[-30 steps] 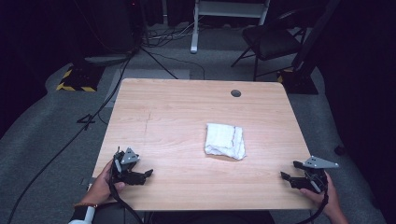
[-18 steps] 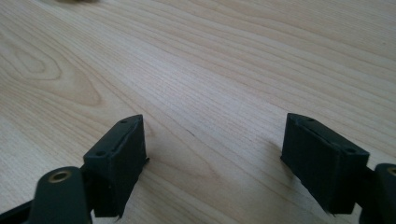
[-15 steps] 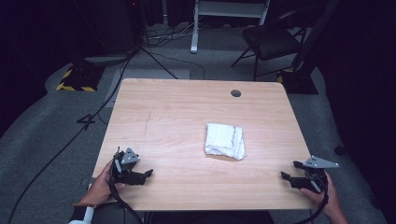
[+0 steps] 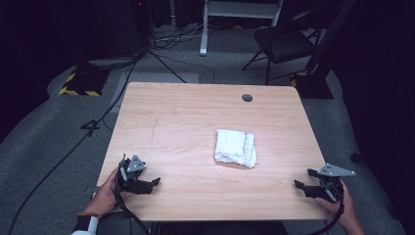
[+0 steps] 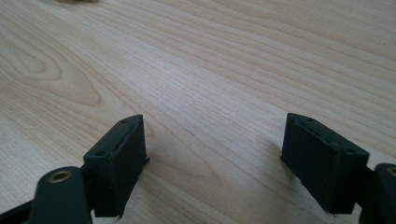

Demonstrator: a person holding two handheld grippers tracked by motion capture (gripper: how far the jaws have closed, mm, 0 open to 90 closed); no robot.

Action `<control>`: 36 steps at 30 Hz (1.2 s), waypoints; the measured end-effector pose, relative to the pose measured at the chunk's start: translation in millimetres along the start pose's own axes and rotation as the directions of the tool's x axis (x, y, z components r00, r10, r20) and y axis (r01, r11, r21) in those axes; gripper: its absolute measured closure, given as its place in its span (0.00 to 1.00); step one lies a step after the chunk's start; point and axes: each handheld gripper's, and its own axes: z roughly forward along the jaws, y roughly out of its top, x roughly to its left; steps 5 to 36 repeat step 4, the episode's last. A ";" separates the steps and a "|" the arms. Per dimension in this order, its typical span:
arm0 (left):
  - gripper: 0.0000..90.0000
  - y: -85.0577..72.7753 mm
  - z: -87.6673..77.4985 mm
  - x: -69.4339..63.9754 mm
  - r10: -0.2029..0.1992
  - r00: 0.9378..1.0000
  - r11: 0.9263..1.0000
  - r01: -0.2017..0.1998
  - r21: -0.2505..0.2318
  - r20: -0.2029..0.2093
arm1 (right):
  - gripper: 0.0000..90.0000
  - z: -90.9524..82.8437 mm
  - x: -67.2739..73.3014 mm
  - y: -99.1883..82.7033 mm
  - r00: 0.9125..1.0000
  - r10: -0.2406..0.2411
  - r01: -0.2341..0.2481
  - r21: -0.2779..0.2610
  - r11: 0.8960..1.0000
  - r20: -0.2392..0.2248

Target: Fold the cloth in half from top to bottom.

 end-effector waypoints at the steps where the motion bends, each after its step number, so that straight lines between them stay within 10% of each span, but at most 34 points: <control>1: 0.16 0.0 0.0 0.0 0.000 1.000 1.000 0.000 0.000 0.000 | 0.25 0.0 0.0 0.0 1.000 -0.001 0.001 0.000 1.000 0.000; 36: 0.16 0.0 0.0 0.0 0.000 1.000 1.000 0.000 0.000 0.000 | 0.25 -0.1 -0.2 0.0 1.000 -0.001 0.001 0.000 1.000 -0.001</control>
